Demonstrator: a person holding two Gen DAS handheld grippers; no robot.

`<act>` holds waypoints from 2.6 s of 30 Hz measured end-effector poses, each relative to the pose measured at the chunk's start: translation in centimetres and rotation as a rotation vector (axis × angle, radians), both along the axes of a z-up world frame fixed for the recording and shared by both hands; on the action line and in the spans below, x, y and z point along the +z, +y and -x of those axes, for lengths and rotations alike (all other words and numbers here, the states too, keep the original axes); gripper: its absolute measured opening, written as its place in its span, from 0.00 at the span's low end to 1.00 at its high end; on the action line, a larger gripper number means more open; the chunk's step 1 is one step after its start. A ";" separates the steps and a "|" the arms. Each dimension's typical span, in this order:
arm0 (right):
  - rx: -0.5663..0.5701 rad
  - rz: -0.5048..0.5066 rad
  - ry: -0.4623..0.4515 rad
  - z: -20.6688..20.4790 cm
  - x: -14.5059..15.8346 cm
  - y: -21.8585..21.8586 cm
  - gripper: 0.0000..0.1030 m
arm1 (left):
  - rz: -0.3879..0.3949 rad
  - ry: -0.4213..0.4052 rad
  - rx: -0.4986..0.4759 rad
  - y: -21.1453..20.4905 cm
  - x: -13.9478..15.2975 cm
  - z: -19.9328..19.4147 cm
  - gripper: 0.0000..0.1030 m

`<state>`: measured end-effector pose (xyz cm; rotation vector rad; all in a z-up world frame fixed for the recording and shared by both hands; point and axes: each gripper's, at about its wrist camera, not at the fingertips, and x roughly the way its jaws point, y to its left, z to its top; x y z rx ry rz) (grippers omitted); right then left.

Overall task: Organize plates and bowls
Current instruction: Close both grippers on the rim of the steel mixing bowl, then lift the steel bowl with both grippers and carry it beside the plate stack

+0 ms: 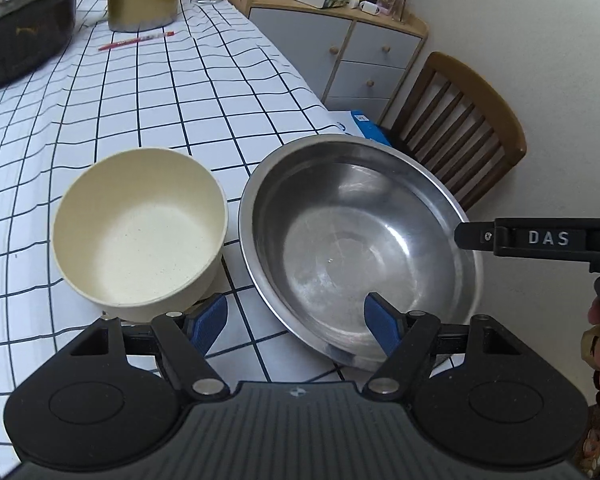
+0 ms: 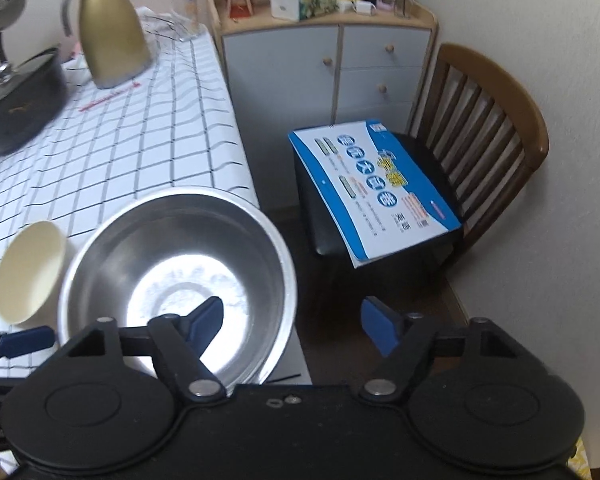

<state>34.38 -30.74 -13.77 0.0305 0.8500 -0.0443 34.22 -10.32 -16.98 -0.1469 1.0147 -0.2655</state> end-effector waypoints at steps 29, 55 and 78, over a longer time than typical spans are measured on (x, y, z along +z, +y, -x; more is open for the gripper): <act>0.034 0.002 -0.009 0.6 -0.5 0.6 0.15 | -0.030 0.013 -0.002 -0.6 0.4 -0.2 0.21; 0.085 -0.012 -0.146 15.0 7.5 2.5 0.15 | -0.079 -0.124 0.037 0.6 11.8 13.6 0.21; 0.345 -0.071 -0.162 23.8 7.7 12.3 0.15 | -0.143 -0.086 0.267 11.4 13.0 26.3 0.21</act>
